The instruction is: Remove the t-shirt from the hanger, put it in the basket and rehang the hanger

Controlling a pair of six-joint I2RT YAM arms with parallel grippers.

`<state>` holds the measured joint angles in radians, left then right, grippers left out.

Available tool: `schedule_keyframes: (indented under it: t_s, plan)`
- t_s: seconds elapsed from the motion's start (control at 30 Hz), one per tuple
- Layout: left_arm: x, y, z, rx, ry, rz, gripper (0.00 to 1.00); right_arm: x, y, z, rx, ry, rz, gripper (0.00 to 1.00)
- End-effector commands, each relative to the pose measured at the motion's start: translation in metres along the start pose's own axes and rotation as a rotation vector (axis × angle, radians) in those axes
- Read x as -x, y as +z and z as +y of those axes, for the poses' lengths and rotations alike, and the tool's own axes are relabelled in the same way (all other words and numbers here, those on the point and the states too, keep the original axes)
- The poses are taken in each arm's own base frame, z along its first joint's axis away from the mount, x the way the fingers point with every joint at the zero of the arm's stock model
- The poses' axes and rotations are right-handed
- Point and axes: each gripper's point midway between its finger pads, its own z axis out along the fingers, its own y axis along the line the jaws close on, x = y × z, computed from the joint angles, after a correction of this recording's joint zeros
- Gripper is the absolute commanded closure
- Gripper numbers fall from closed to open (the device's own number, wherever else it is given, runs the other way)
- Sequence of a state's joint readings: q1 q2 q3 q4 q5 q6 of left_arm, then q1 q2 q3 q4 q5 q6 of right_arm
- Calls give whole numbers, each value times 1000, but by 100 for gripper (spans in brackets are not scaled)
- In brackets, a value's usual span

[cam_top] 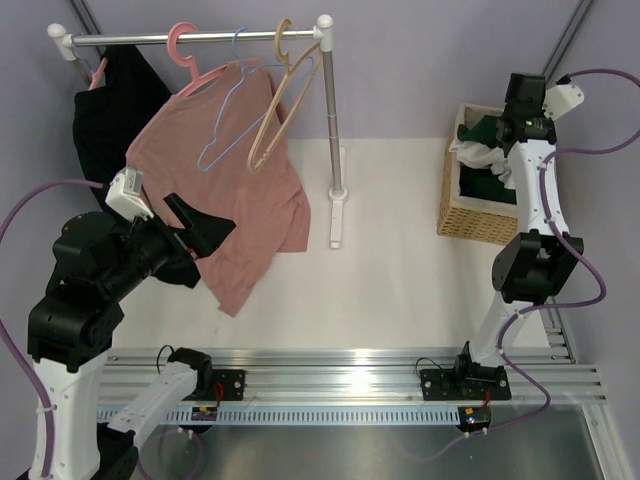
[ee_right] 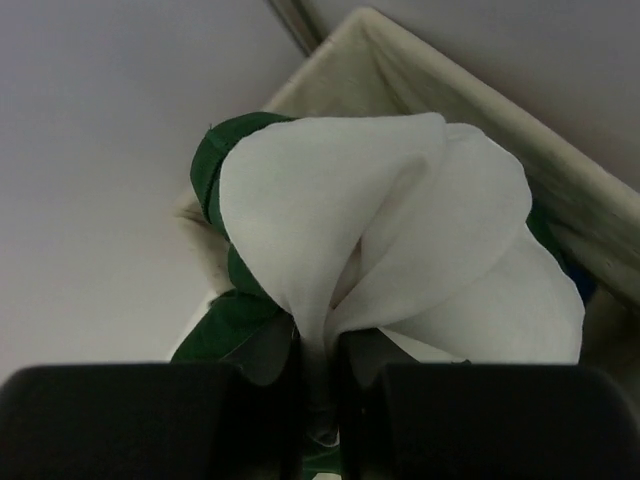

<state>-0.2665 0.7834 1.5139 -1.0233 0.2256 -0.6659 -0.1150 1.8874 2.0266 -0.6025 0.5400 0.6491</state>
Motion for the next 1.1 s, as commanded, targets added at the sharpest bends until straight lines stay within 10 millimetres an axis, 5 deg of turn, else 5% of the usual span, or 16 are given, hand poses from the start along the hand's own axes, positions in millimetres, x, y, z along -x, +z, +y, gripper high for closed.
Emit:
schedule_keyframes:
  t_s: [0.0, 0.17, 0.3, 0.4, 0.6, 0.7, 0.93, 1.07]
  plan:
    - [3, 5, 6, 27, 14, -9, 1, 27, 4, -35, -177, 127, -111, 100]
    - [1, 6, 10, 43, 8, -1, 1, 14, 24, -58, -288, 57, -119, 100]
    - [-3, 10, 14, 57, 3, 9, 1, -16, 34, -93, -471, 5, -90, 100]
    - [-5, 11, 16, 63, 3, 14, 1, -29, 44, -98, -478, -9, -67, 100]
    - [-9, 8, 25, 96, 4, 12, 1, -84, 79, -70, -278, -80, 91, 99]
    - [-8, 5, 27, 101, 8, -1, 1, -98, 80, -49, -145, -153, 188, 90]
    - [-1, 0, 18, 79, 13, -23, 1, -106, 34, 45, 413, -179, 370, 70]
    - [0, -4, 13, 60, 12, -22, 1, -134, 26, 51, 501, -173, 481, 69]
